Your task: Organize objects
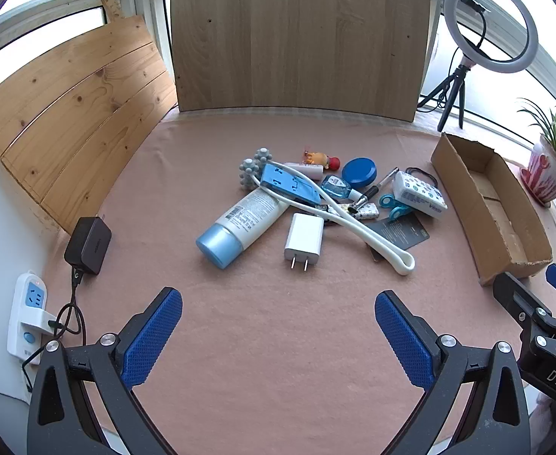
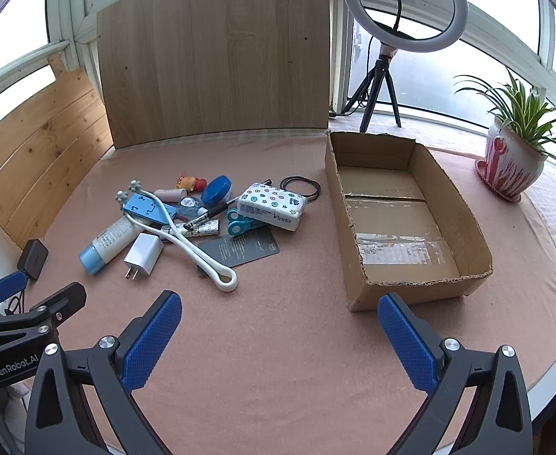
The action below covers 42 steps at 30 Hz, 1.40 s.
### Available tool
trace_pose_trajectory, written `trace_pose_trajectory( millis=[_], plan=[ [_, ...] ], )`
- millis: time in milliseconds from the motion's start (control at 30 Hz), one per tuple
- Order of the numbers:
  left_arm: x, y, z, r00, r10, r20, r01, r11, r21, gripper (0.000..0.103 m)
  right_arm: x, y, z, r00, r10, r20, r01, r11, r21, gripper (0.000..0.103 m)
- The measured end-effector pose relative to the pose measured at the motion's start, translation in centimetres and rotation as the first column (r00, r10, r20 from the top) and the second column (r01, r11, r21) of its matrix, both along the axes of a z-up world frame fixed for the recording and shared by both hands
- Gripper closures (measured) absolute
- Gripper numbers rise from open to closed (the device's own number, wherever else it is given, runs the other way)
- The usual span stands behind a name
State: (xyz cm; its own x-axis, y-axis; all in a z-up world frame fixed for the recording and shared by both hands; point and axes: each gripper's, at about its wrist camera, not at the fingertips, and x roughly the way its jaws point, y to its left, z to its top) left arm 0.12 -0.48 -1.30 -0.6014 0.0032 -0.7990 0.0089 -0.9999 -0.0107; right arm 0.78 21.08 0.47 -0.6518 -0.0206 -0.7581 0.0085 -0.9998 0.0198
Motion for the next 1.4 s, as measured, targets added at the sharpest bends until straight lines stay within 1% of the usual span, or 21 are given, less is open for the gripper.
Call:
trace_pose_trajectory(
  millis=[200,633,900,1400],
  plan=[
    [0.1,0.4,0.0,1.0,-0.008,0.002,0.008,1.0,-0.003,0.0,0.0,0.0,-0.1,1.0,-0.003,0.005,0.003,1.0,0.001,0.001],
    [-0.1,-0.1,-0.1,1.0,0.001,0.012,-0.001,1.0,0.007,0.0,0.1,-0.1,0.1,1.0,0.004,0.005,-0.004,1.0,0.004,0.001],
    [0.0,-0.2,-0.2,1.0,0.002,0.016,-0.002,1.0,0.008,0.0,0.0,0.1,-0.2,1.0,-0.002,0.018,0.002,1.0,-0.003,0.001],
    [-0.4,-0.6,-0.8,0.999,0.016,0.034,-0.016,1.0,0.023,0.0,-0.3,-0.1,-0.6,0.999,0.02,0.039,-0.019,1.0,-0.016,0.001]
  ],
)
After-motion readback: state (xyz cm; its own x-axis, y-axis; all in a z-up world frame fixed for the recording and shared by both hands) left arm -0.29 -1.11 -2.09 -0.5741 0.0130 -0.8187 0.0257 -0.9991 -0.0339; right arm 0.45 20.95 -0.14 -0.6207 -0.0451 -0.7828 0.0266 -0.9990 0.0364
